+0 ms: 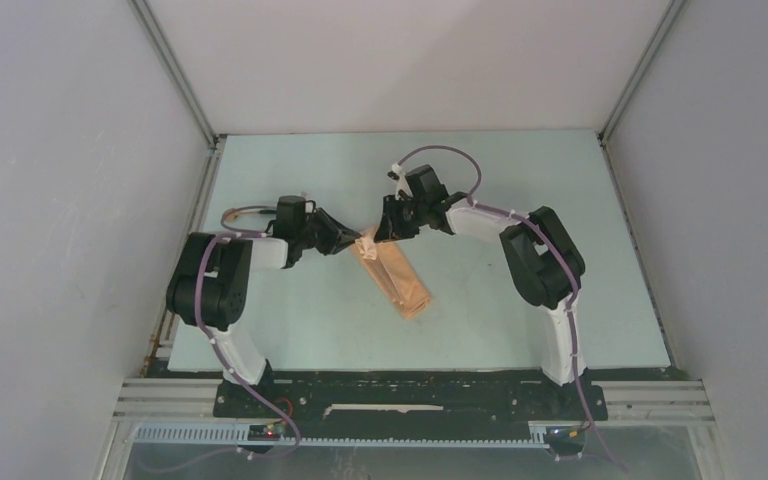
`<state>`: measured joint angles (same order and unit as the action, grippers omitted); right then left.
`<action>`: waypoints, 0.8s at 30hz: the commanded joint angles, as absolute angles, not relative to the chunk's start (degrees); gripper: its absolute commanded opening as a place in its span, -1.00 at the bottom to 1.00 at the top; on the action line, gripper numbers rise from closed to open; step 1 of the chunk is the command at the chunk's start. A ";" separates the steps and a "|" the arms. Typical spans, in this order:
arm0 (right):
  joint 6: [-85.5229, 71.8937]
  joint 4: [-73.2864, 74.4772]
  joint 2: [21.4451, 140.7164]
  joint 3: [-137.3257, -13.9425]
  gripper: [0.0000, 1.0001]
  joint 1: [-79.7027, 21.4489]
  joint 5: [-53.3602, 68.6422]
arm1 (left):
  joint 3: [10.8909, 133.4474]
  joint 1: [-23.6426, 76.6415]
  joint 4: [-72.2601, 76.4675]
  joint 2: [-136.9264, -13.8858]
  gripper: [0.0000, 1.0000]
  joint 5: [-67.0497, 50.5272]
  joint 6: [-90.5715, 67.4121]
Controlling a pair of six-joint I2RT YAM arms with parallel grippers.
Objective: Fold the napkin into a case and place the utensils inside
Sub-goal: Pick up the top corner of the smaller rectangle folded napkin.
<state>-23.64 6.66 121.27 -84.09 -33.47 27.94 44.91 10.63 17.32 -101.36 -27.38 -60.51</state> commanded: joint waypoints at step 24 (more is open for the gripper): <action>-22.20 33.85 129.07 -110.23 0.10 -42.36 -11.04 | 44.61 10.02 16.53 -98.05 -0.51 -27.17 -58.40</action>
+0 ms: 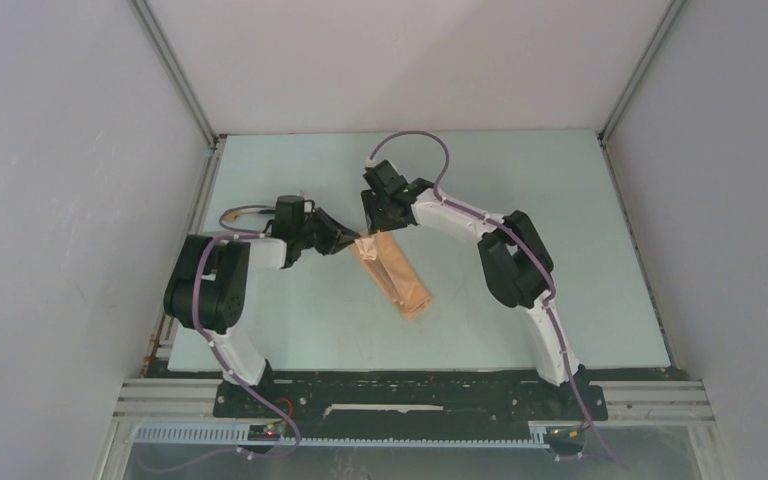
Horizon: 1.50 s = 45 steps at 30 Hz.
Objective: Fold the napkin into a case and place the utensils inside
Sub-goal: Pick up the top corner of the smaller rectangle folded napkin.
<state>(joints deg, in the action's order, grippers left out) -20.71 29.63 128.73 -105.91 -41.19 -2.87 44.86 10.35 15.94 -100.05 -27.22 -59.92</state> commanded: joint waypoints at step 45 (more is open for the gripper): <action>-23.32 45.61 139.35 -125.87 -0.15 -47.97 -23.93 | 43.95 10.02 17.60 -98.24 -0.53 -27.03 -58.45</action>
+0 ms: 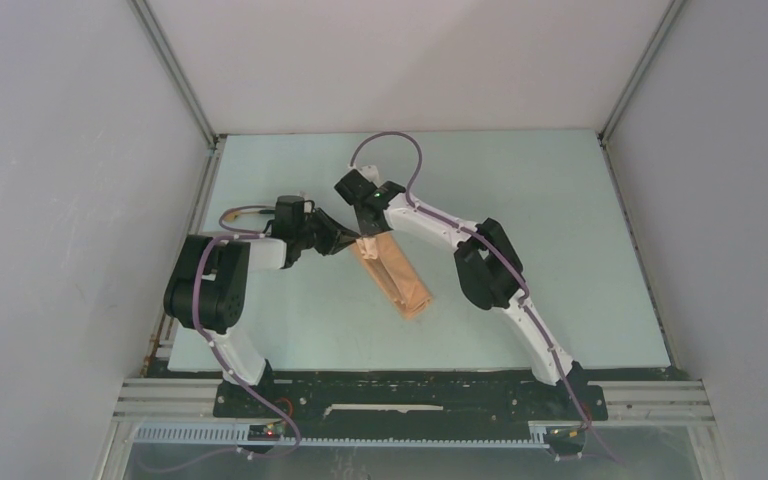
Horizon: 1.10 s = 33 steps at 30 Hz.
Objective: Fold the napkin into a case and place the utensils inside
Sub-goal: Pick up the top corner of the smaller rectangle folded napkin.
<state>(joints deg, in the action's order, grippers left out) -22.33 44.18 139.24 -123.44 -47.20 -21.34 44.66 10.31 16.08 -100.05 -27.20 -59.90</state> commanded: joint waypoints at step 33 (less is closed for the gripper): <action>-21.66 42.84 134.34 -122.43 -0.54 -48.38 -22.84 | 43.59 10.02 18.19 -99.05 -0.52 -27.28 -58.48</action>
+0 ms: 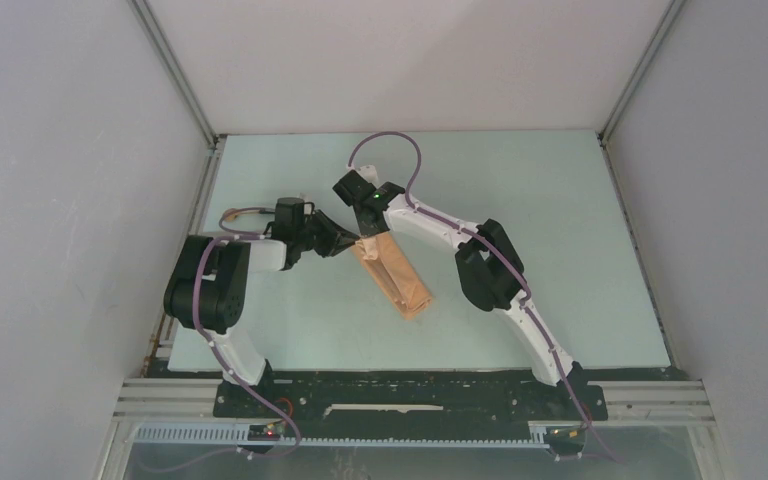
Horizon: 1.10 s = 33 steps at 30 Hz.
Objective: Fold the napkin into a case and place the utensils inside
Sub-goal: Pick up the top corner of the smaller rectangle folded napkin.
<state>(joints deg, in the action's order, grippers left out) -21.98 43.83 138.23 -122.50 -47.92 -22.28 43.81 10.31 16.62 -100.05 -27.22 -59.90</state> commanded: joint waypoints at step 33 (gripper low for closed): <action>-27.30 14.16 123.90 -97.16 -0.57 -41.20 15.84 | 42.98 9.64 18.68 -97.87 -0.54 -27.79 -59.05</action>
